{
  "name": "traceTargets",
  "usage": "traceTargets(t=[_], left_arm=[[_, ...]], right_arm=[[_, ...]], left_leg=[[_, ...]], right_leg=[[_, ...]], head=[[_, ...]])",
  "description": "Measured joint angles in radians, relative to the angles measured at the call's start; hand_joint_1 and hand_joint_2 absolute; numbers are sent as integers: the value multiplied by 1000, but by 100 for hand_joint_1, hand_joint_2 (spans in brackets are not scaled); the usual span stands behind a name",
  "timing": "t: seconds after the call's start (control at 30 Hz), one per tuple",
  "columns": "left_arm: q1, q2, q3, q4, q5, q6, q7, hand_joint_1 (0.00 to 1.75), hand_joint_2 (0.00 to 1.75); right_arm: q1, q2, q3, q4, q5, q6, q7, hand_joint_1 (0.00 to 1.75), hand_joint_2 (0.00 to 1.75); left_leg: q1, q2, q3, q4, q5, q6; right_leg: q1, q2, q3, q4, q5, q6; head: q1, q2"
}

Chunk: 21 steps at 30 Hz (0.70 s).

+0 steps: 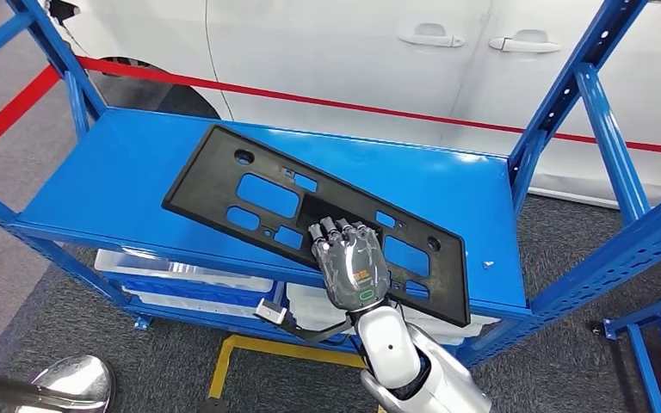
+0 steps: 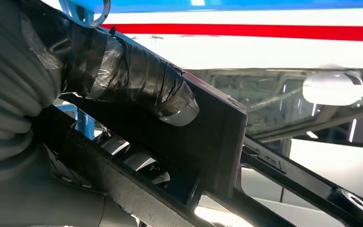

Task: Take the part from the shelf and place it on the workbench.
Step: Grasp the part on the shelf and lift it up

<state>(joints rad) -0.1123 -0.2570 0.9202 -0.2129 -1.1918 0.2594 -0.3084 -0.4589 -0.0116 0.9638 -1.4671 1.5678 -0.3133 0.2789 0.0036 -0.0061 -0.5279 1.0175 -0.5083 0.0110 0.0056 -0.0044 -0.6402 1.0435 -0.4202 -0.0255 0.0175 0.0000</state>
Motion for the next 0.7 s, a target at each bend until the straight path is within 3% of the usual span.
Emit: traceTargets(t=[0.07,0.1,0.17,0.23,0.27,0.3,0.33,0.4,0.47,0.57,0.6,0.63,0.7], left_arm=[[2,0,0,0,1,0,0,0,175],[3,-1,0,0,1,0,0,0,175],[2,-1,0,0,2,2,0,0,175],[3,0,0,0,5,7,-2,0,175],[5,2,1,0,7,10,-4,0,175],[6,4,1,0,9,11,-5,0,175],[7,6,1,0,10,9,-6,0,175],[8,9,1,0,11,4,-7,0,175],[8,11,1,0,12,2,-8,0,175],[9,14,2,0,12,2,-8,0,175],[10,15,2,0,12,2,-7,0,175],[11,16,2,0,11,2,-6,0,175],[12,17,2,0,11,0,-4,0,175]], right_arm=[[0,2,-5,0,-2,0,-3,175,175],[0,2,-8,0,-3,0,-4,175,175],[0,2,-14,1,-7,1,-7,175,175],[-1,2,-18,4,-19,1,-17,175,175],[-2,3,-19,6,-28,3,-23,175,175],[-4,5,-20,8,-36,7,-26,175,175],[-8,9,-23,8,-43,12,-28,175,175],[-21,20,-29,9,-51,22,-30,175,175],[-34,29,-33,9,-53,24,-32,175,175],[-40,36,-34,9,-55,25,-32,175,175],[-41,39,-34,10,-59,25,-32,175,175],[-42,43,-35,11,-66,25,-32,175,175],[-43,52,-36,16,-84,26,-32,175,175]], left_leg=[[4,2,-6,-6,15,12],[6,3,-10,-10,25,18],[10,7,-23,-15,42,29],[10,7,-41,-12,53,33],[10,8,-50,-9,57,32],[10,8,-59,-5,60,30],[10,8,-66,-1,63,28],[9,8,-76,7,68,22],[7,7,-83,11,74,11],[9,7,-90,11,83,-10],[10,6,-96,19,74,-15],[11,6,-107,43,51,-19],[13,5,-149,149,-26,-25]], right_leg=[[0,2,-5,-1,5,11],[-1,3,-11,11,-8,18],[-6,5,-44,92,-75,30],[-11,5,-85,219,-151,41],[-14,5,-94,260,-168,44],[-17,4,-84,264,-166,45],[-19,4,-53,228,-148,46],[-20,4,36,92,-102,41],[-15,5,82,6,-82,30],[-11,4,76,-5,-70,8],[-13,3,73,-9,-63,-1],[-15,1,68,-13,-55,-11],[-14,0,54,-15,-42,-23]], head=[[0,0],[1,0],[1,0],[2,0],[2,0],[2,0],[2,0],[2,0],[1,0],[1,0],[1,0],[1,0],[0,0]])
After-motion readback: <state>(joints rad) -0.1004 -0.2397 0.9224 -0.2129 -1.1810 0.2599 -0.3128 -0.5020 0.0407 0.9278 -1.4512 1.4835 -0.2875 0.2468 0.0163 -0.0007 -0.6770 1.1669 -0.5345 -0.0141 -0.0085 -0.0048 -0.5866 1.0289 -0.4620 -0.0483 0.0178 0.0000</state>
